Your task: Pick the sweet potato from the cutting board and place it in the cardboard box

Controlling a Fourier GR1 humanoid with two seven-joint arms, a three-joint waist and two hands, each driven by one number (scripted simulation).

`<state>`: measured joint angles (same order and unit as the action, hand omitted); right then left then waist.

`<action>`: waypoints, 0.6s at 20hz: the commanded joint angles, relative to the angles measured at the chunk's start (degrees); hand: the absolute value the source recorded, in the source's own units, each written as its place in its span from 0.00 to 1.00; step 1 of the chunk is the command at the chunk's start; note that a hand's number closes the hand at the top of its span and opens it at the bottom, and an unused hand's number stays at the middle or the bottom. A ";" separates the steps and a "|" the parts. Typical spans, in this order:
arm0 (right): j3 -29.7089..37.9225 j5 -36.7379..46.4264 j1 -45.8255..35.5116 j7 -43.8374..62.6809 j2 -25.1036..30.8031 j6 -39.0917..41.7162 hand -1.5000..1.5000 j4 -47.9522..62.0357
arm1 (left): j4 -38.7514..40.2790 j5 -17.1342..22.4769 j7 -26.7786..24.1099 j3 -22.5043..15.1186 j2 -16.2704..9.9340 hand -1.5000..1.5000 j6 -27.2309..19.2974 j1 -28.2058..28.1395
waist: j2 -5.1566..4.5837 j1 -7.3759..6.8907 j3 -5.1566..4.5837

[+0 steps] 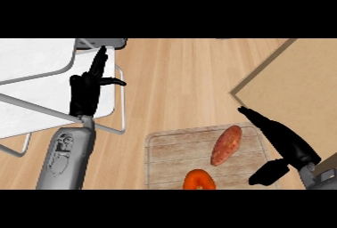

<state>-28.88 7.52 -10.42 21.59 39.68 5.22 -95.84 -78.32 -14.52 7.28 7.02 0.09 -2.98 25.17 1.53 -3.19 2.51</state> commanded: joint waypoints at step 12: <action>-3.10 2.39 -1.98 8.65 -2.26 2.34 0.00 3.92 | 4.25 -6.67 -0.42 2.58 -10.56 0.50 1.29 -9.51 | -2.28 -2.17 -2.33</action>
<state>-31.98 9.46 -12.03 29.41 37.71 7.27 -94.75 -78.11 -13.73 6.22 6.88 0.05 -1.56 25.70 1.37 -3.63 2.66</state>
